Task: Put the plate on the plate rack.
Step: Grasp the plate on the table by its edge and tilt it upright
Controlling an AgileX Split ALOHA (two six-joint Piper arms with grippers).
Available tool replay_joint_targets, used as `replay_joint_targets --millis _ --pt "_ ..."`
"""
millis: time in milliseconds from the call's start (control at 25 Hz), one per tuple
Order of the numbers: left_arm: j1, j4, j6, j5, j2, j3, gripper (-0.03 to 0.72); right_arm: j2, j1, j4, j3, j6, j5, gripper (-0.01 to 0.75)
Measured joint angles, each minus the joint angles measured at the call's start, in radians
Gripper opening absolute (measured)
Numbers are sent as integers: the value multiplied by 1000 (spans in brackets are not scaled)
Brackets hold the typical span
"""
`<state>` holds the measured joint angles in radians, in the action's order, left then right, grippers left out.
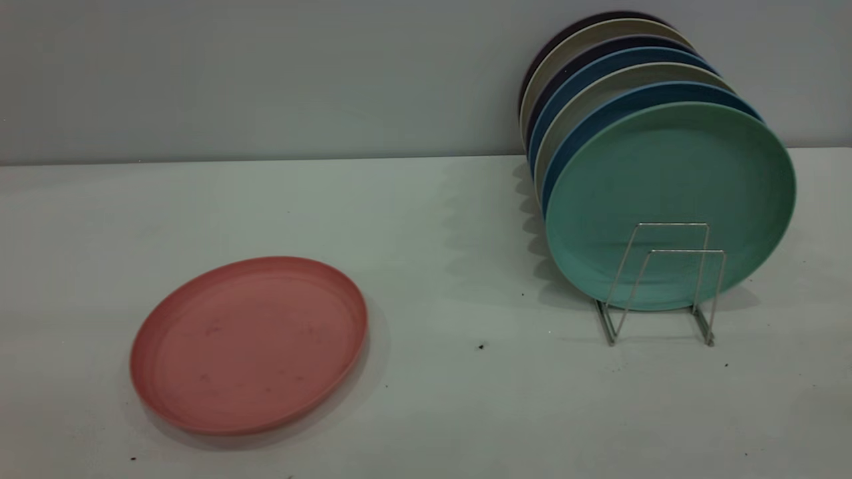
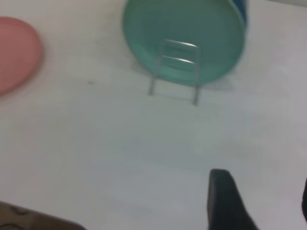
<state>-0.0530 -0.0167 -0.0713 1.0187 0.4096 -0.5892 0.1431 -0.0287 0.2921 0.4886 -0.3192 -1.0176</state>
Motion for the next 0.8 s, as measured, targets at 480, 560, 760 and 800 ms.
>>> replay_joint_targets --millis 480,560,760,800 --pt "0 264 184 -330 614 0 540 475 0 282 3 -297 151 417" --pt "1 291 204 -398 700 0 541 550 0 319 3 -347 175 417" --pt "86 355 262 -505 915 -10 541 654 0 380 3 -442 201 417" --pt "116 391 299 -521 947 -13 541 663 0 388 3 -452 203 417"
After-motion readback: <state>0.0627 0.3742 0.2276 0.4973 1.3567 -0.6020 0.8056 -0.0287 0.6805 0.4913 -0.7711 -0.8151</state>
